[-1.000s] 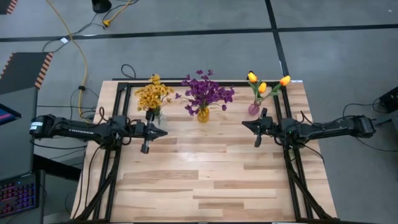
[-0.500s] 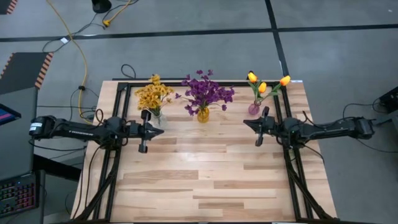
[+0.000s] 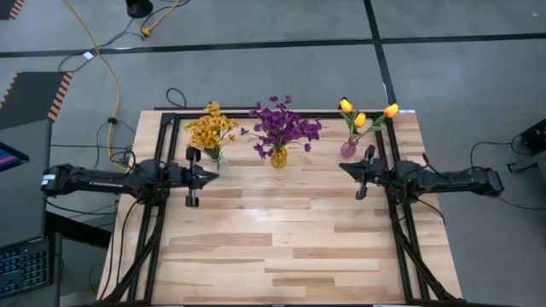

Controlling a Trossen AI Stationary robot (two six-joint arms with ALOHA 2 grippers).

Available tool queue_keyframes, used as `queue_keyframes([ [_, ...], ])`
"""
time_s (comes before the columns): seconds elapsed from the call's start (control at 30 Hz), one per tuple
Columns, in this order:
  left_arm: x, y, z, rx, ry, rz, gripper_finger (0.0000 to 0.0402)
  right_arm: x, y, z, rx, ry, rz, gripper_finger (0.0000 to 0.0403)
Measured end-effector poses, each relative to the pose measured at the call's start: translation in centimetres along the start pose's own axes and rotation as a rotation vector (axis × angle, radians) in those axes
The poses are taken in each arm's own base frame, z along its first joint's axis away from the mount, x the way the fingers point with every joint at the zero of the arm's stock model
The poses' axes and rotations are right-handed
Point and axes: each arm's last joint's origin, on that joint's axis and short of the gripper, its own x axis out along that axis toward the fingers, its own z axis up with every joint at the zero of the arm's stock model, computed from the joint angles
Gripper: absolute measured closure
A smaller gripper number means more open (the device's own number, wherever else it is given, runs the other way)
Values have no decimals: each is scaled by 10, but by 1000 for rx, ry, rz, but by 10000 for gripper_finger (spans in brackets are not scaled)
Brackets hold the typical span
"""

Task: Sort flowers into vase by color
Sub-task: Return to Home Position

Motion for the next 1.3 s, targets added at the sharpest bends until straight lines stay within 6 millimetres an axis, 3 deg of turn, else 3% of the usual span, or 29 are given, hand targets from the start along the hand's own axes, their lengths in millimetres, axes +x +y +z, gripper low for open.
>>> queue_keyframes([
  [0.5, -14, 0, 8, 14, -27, 7, 401, -11, -4, 0, 8, -21, -5, 381],
  [1.3, -32, 0, 10, 15, -18, 27, 401, -11, -4, 0, 7, -18, -6, 381],
])
